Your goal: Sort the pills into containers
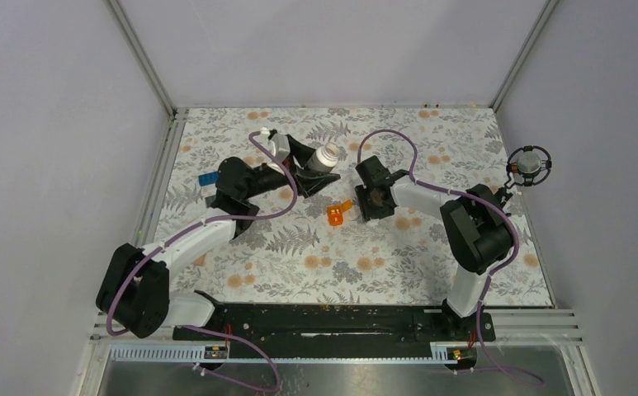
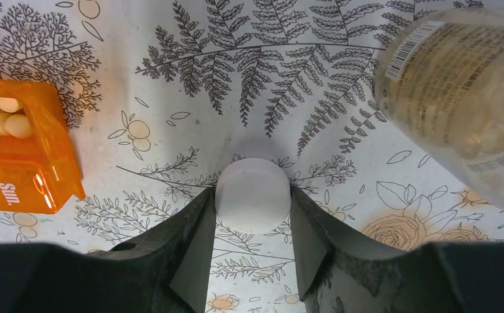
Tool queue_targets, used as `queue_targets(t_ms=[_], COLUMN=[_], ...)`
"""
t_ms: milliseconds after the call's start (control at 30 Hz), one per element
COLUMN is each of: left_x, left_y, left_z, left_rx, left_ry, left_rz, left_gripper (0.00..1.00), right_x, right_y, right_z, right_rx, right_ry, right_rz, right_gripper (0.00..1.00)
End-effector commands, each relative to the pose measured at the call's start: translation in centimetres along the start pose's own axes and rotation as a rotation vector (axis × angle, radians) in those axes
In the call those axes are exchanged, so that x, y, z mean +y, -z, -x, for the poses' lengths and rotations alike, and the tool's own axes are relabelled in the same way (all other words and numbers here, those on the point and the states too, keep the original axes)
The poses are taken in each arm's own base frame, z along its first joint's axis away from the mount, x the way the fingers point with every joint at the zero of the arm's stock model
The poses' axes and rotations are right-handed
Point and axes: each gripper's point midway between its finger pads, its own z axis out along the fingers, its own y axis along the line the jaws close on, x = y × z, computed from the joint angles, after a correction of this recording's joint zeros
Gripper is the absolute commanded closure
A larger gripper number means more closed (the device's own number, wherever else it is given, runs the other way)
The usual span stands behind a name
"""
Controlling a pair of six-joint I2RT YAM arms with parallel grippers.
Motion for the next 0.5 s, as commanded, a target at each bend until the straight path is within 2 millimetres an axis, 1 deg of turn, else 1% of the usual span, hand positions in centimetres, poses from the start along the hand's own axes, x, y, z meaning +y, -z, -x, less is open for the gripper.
queue_targets(t_ms=[0,100,200,300,400,467], left_x=[-2.0,-2.4,-2.7,-2.6,-2.4,-2.1], left_y=[0.2,0.6,1.1,1.3,1.3,1.4], left_z=[1.8,1.9,2.5,2.5,2.0,1.5], left_rx=[-0.077,-0.112,-0.17,-0.173,-0.159,-0.145], left_ry=[-0.308,-0.454,-0.602,-0.694,-0.722,-0.706], left_rz=[-0.155,-0.186,-0.18,-0.176,-0.173,-0.16], left_gripper=[1.0,1.0,1.0,1.0,1.0,1.0], right_x=[0.3,0.3,0.2,0.1,0.1,0.4], right_y=[0.3,0.7,0.9,1.0,1.7,2.5], right_z=[0.8,1.1,1.1,1.1,1.6,2.0], right_rx=[-0.017,-0.036,-0.04,-0.044,-0.067,-0.087], right_ry=[0.013,0.01,0.007,0.003,-0.004,-0.009], right_rz=[-0.009,-0.005,-0.008,-0.012,-0.008,0.012], right_gripper=[0.61,0.61,0.61,0.61,0.61,0.62])
